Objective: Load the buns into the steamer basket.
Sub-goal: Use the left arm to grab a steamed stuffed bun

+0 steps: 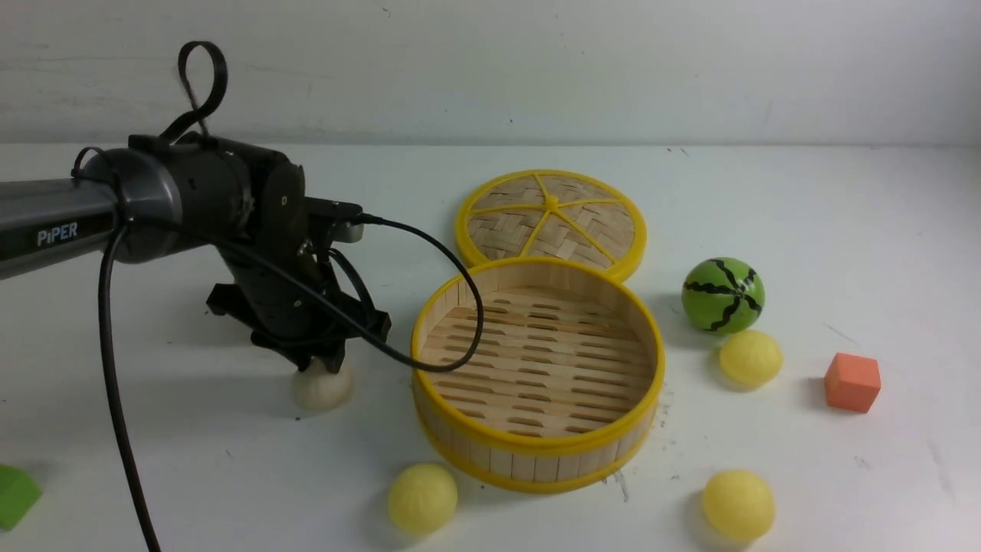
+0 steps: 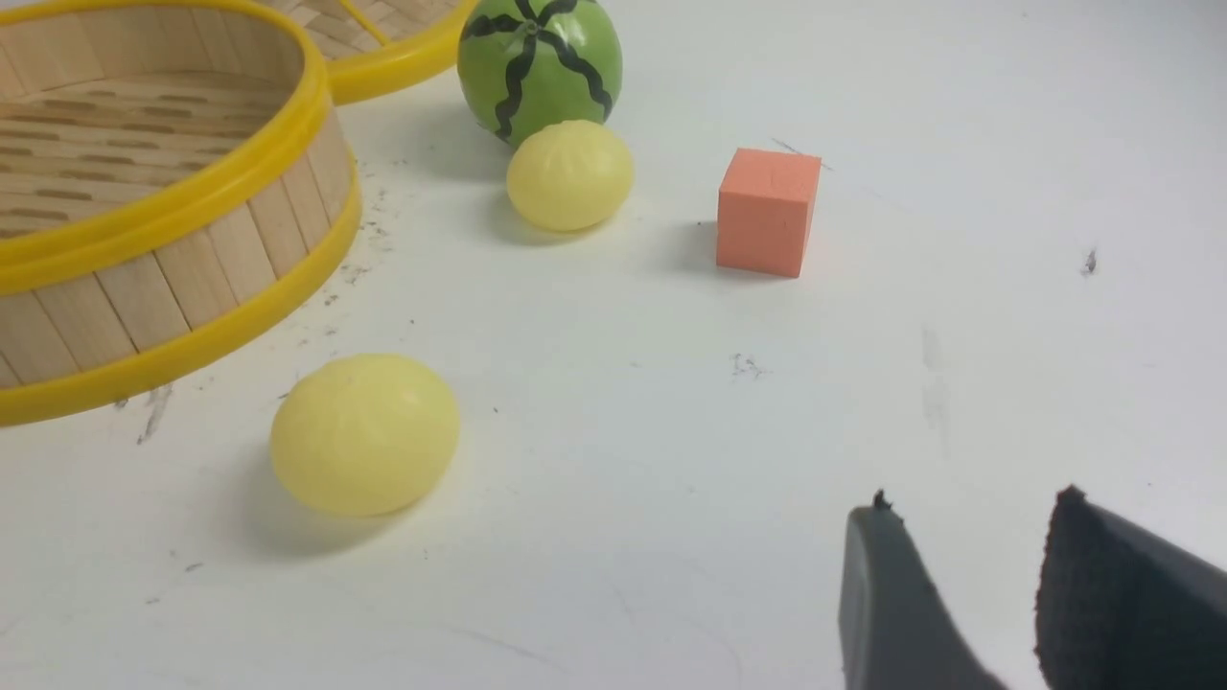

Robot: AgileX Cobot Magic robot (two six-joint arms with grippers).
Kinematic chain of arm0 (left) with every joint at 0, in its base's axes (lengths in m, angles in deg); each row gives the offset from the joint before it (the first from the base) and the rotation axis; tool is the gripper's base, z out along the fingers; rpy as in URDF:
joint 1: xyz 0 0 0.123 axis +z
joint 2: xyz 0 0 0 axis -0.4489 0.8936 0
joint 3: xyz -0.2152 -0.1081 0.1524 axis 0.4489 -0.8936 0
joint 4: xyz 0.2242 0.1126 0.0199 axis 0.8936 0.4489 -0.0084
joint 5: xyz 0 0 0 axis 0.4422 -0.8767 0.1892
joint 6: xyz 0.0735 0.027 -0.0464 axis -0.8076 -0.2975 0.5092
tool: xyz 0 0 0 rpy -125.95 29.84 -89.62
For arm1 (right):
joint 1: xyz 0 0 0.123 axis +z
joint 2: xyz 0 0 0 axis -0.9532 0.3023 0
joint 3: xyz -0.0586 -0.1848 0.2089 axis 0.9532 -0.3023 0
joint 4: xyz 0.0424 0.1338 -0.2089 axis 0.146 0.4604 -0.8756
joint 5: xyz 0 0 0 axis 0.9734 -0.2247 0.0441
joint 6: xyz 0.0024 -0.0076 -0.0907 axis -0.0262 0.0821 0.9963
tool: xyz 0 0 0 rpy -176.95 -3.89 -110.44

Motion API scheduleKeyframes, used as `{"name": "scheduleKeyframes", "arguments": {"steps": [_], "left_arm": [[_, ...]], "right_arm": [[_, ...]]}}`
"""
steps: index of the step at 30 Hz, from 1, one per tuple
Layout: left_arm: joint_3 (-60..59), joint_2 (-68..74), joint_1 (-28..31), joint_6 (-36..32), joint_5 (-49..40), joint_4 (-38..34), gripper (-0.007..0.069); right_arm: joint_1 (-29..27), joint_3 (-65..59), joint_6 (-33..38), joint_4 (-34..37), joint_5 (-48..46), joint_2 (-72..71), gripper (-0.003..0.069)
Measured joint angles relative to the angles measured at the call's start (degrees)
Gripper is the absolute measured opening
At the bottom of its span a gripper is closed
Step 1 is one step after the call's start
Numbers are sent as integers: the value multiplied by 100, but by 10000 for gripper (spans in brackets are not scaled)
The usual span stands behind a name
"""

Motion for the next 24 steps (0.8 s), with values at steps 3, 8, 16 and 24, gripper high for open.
{"name": "scheduleKeyframes", "arguments": {"steps": [3,8,16,24], "left_arm": [[4,11,0,0,-116,0,238],[11,18,0,0,-306,0,238],[324,18,0,17,-613,-88,242],[357,79,0,17,-804,-95,242]], "right_arm": [[0,0,0,0,0,0,241],[0,0,0,0,0,0,241],[0,0,0,0,0,0,241],[0,0,0,0,0,0,241]]}}
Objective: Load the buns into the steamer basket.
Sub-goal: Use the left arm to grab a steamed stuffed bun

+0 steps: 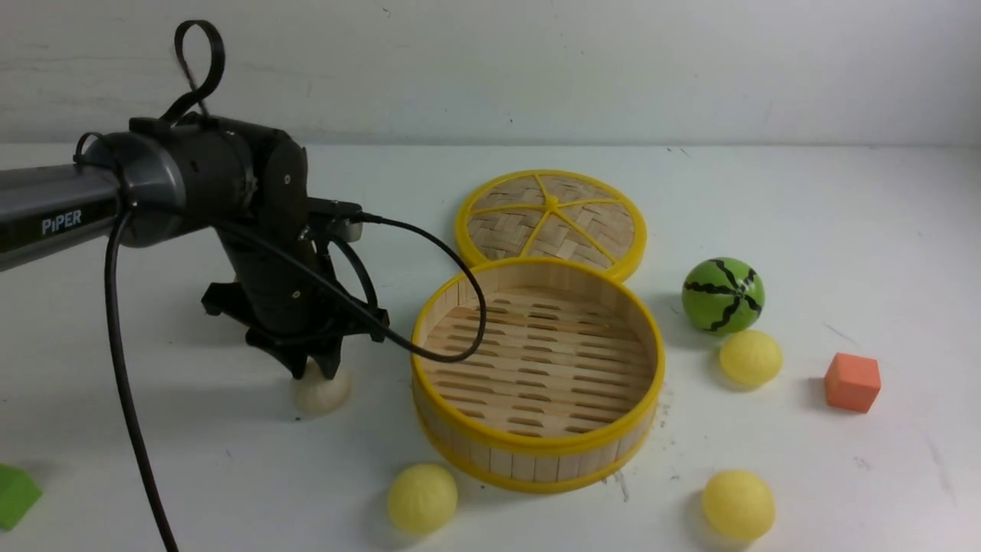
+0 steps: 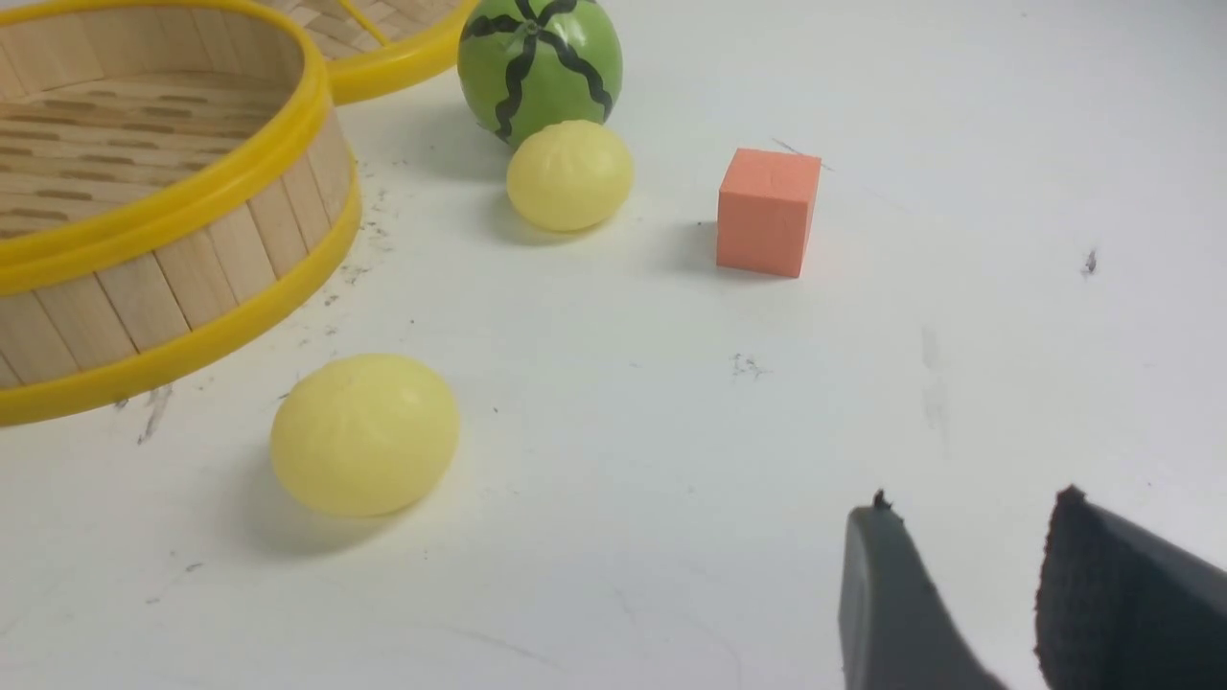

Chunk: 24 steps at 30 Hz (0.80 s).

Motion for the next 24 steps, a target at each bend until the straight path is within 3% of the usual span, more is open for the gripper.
{"name": "scheduleKeyframes", "arguments": {"steps": [14,21,24], "left_arm": [[22,214,0,0,87,-6,223],[33,208,0,0,81,-6,11],[40,177,0,0,38,-6,-11]], "right_arm": [[0,0,0,0,0,0,241],[0,0,0,0,0,0,241],[0,0,0,0,0,0,241]]}}
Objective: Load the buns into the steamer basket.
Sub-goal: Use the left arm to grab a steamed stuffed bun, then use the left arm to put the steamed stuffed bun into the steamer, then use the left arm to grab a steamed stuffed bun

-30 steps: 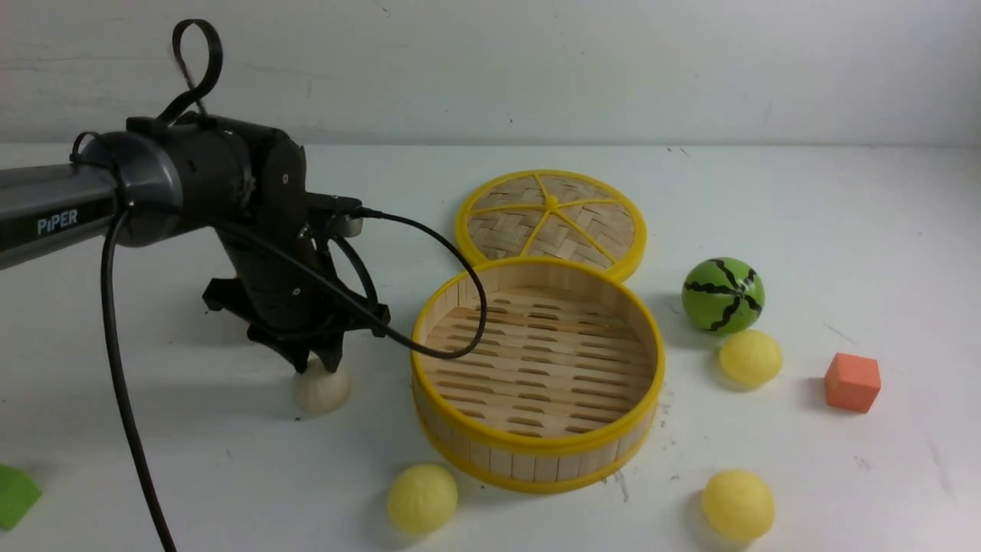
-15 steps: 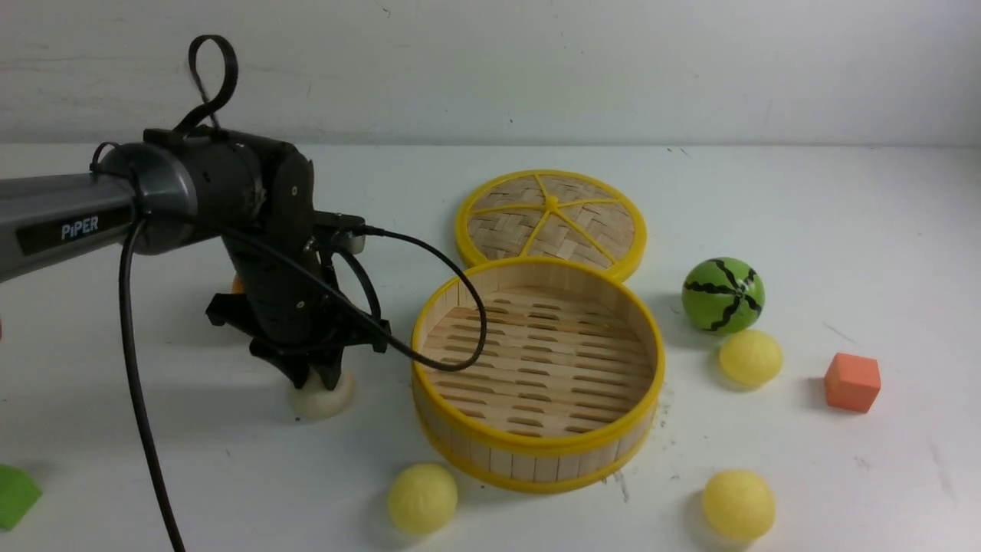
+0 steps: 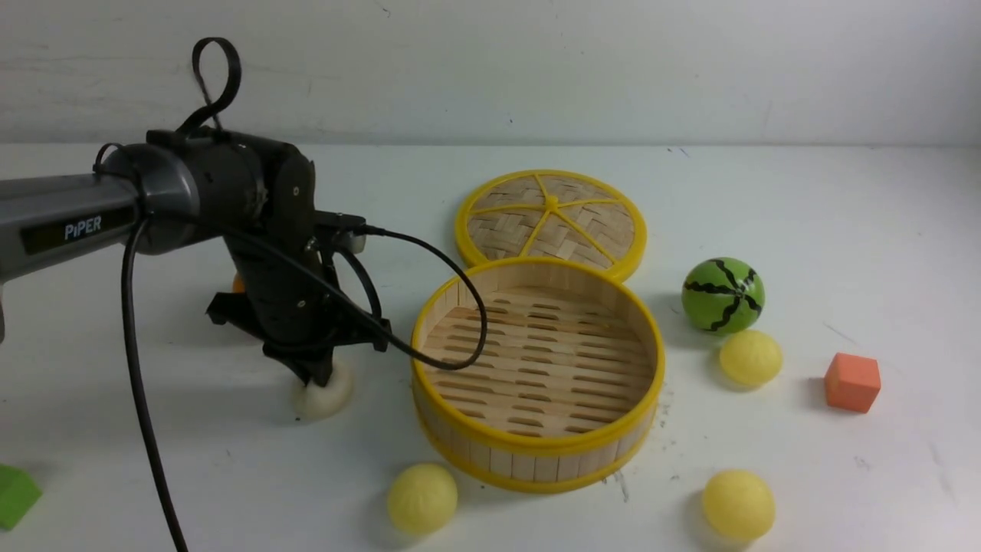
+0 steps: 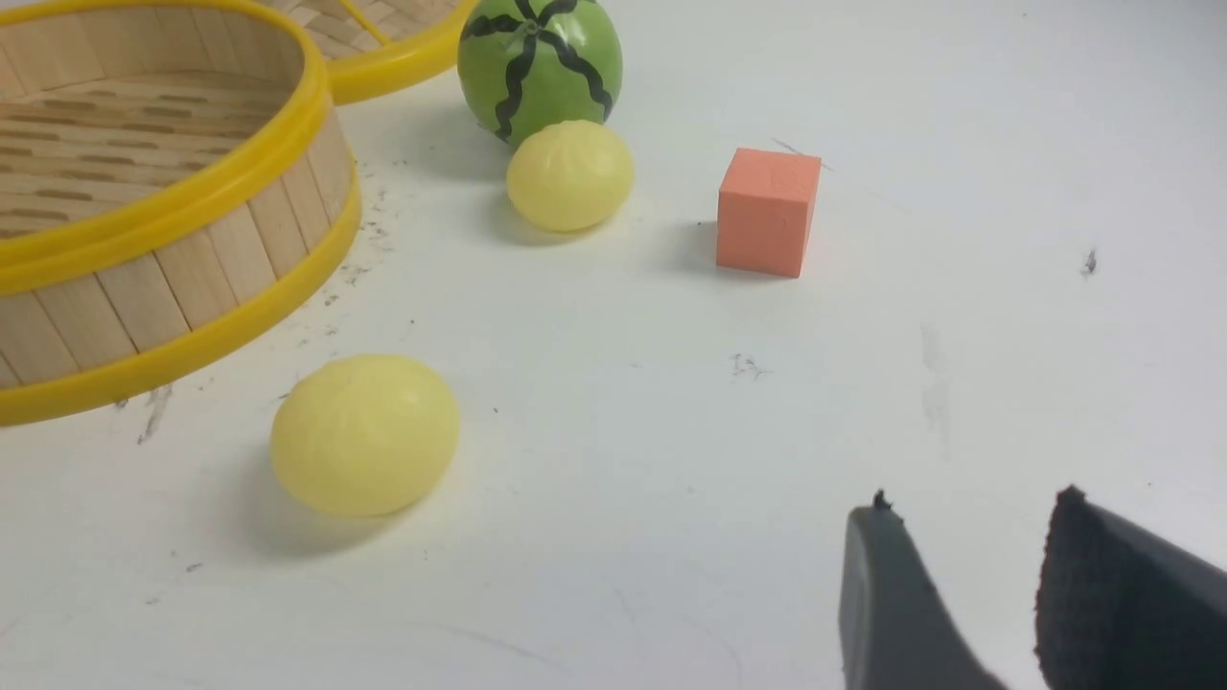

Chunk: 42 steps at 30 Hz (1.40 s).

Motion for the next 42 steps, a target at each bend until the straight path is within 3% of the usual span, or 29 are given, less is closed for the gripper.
{"name": "scheduleKeyframes", "arguments": {"steps": [6,11,16,29,32,39,42], "left_arm": [[154,-429,-177,0,-418,19,-11],[999,-843,-926,-118,-655,14,-11],[2197,-317,-1497,-283,-731,-75,-11],[3615,1665,-1463,-301,-1019,151,24],[3651,1687,-1456,-301,-1014,181,104],[3672,1355,-1456,85,-1528,-34,432],[3640,876,-1456,247,-1873,-79,461]], "right_arm": [[0,0,0,0,0,0,241],[0,0,0,0,0,0,241],[0,0,0,0,0,0,241],[0,0,0,0,0,0,241],[0,0,0,0,0,0,241],[0,0,0,0,0,0,241],[0,0,0,0,0,0,241]]}}
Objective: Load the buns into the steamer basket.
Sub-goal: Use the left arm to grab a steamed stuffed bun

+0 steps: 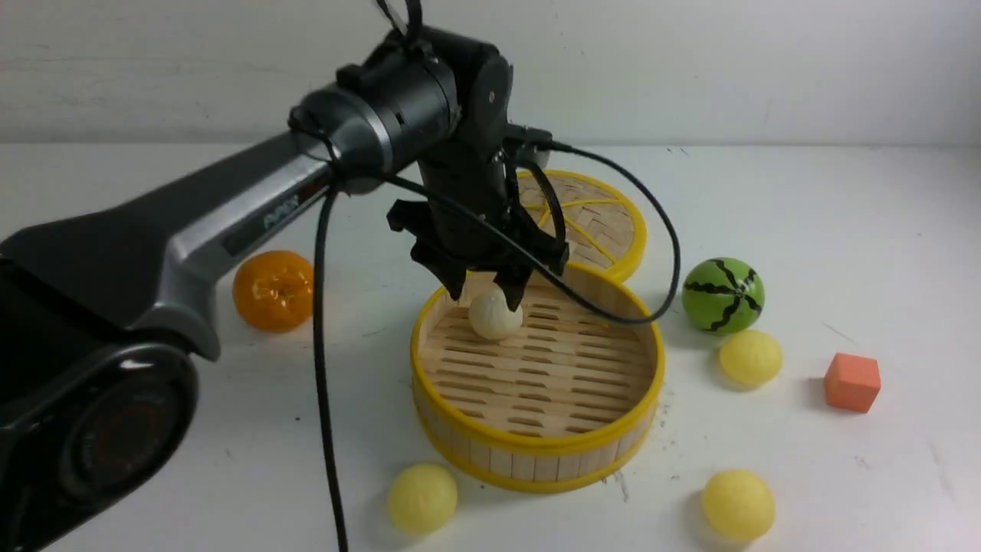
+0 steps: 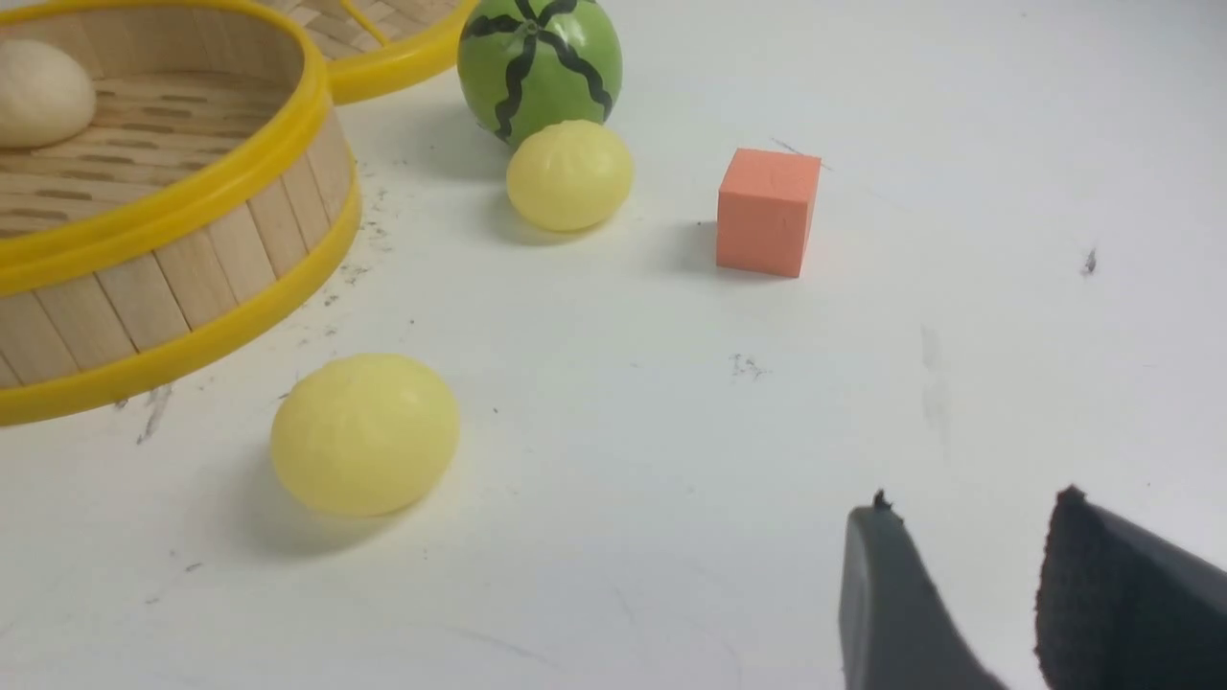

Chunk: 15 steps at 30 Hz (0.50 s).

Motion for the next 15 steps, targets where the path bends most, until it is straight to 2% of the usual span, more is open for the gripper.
{"name": "scheduleKeyframes", "arguments": {"steps": [2,5,6,8,11,14,15], "left_arm": [[-146,-469,0,119,-34,-59,405],[-960,-1516,-42,166,-38,-145,205],[-1037,-1577,-50,166,-38,-145,190],[-2204,-2259,-204,99,-46,-145,21],[-3612,-2795,-438,56,90,-196,-13],[-4532,-2914,-570,36,693,-247,-13],[-5004,-2908,-593,36,1168,-266,-6]], "right_arm": [[0,0,0,0,0,0,241],[0,0,0,0,0,0,241],[0,0,0,0,0,0,241],[0,0,0,0,0,0,241],[0,0,0,0,0,0,241],[0,0,0,0,0,0,241],[0,0,0,0,0,0,241]]}}
